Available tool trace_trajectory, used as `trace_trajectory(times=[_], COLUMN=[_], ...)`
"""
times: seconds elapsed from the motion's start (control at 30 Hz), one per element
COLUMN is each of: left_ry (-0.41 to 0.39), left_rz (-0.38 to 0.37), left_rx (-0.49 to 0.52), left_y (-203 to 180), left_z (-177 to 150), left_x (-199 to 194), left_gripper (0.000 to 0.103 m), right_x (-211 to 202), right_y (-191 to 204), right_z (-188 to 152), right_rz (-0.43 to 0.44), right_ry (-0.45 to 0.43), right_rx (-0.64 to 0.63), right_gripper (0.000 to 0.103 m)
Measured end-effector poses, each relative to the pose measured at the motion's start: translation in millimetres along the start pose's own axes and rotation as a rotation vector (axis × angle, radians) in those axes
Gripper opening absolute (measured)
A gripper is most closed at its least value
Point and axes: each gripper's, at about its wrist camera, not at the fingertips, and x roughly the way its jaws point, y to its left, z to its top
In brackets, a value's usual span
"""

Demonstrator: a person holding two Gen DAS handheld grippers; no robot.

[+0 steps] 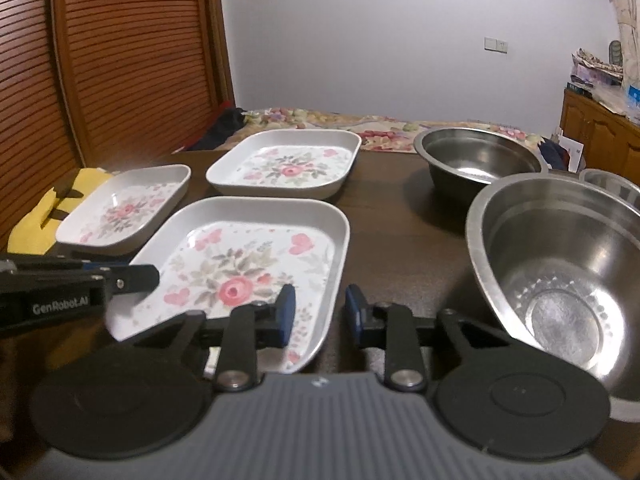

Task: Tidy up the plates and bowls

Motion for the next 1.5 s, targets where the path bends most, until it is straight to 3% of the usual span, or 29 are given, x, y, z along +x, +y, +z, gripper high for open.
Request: trace_trajectory(times=[0.33, 0.53, 1.0, 1.5], left_ry=[-0.024, -0.049, -0.065, -0.024], left_rz=[0.008, 0.001, -0.046, -0.028], left_rx=[-0.006, -0.004, -0.003, 0.009], left_y=[1, 1, -8, -9], left_z=[-1, -11, -41, -61], left_x=[-23, -45, -91, -84], left_gripper=[0.01, 0.01, 0.01, 0.01], right_x=[-4, -14, -60, -72], right_y=[-10, -14, -17, -11], right_z=[0, -5, -27, -53], right_rz=[0.077, 0.136, 0.211, 0.21], right_ry=[0.009, 0.011, -0.016, 0.003], right_rx=[0.077, 0.123, 0.131, 0.125], right_gripper=[0.014, 0.012, 0.012, 0.012])
